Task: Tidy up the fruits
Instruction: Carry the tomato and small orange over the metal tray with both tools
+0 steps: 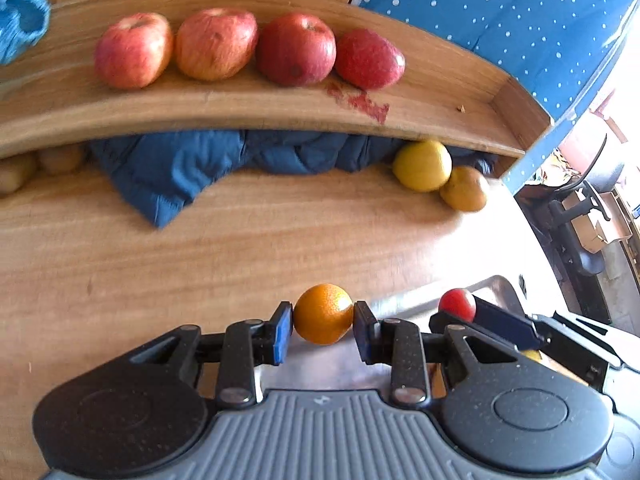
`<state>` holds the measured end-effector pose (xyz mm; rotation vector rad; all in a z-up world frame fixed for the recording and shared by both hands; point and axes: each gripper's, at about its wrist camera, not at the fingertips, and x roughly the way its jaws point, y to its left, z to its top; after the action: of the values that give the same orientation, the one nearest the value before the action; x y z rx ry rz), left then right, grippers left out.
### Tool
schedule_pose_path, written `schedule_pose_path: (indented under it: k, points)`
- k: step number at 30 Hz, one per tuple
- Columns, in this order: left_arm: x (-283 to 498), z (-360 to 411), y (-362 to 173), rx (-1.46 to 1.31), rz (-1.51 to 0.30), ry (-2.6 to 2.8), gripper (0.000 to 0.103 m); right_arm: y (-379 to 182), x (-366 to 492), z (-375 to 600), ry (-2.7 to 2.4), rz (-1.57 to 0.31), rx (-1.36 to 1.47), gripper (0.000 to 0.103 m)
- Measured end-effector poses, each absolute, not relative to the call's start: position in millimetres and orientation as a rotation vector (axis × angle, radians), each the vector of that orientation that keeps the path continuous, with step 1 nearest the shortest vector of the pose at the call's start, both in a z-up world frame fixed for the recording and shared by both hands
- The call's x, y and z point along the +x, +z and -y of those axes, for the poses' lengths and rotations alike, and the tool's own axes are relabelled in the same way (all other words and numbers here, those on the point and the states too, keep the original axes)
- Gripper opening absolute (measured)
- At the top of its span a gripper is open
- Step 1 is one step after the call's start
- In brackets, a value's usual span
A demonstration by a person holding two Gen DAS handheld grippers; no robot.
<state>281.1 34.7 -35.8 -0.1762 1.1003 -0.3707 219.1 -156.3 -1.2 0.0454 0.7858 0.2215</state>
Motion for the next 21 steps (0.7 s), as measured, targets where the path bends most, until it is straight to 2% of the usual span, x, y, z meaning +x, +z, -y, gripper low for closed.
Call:
schedule_pose_path:
  k: [21]
  points:
    - [227, -34, -51, -0.146, -1.203, -0.315, 0.036, -13, 164, 141, 0.335, -0.915, 0.004, 0.025]
